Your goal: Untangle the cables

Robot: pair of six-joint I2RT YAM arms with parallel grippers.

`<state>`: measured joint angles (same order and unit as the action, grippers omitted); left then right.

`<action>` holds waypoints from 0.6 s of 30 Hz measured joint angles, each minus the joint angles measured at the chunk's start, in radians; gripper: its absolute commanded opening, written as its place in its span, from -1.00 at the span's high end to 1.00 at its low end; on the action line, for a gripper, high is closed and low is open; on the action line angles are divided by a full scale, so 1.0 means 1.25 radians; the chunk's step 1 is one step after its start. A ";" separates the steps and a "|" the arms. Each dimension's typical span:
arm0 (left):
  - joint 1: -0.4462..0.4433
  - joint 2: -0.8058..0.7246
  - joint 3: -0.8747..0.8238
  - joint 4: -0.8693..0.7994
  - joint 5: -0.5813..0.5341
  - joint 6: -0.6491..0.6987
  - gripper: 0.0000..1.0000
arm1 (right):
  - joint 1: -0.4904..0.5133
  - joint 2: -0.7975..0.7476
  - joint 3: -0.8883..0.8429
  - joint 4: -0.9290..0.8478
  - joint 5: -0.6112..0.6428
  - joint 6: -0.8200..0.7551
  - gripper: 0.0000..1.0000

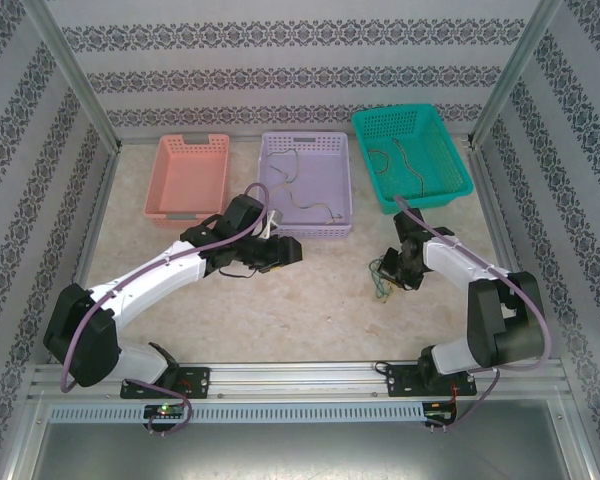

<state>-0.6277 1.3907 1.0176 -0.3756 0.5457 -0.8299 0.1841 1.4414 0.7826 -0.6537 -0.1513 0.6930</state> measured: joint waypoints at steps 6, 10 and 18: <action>-0.001 0.000 0.010 0.001 0.000 -0.003 -0.13 | 0.138 -0.099 0.027 0.000 -0.006 -0.088 1.00; -0.001 0.006 0.054 -0.005 0.001 -0.002 -0.16 | 0.215 -0.148 0.068 0.013 -0.016 -0.145 1.00; -0.001 0.067 0.088 0.006 0.029 -0.017 0.12 | 0.273 -0.119 0.114 0.046 -0.072 -0.205 1.00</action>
<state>-0.6289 1.4738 1.1278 -0.3676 0.5816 -0.8516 0.5247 1.2922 0.9257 -0.5961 -0.2417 0.4370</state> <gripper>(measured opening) 0.514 0.078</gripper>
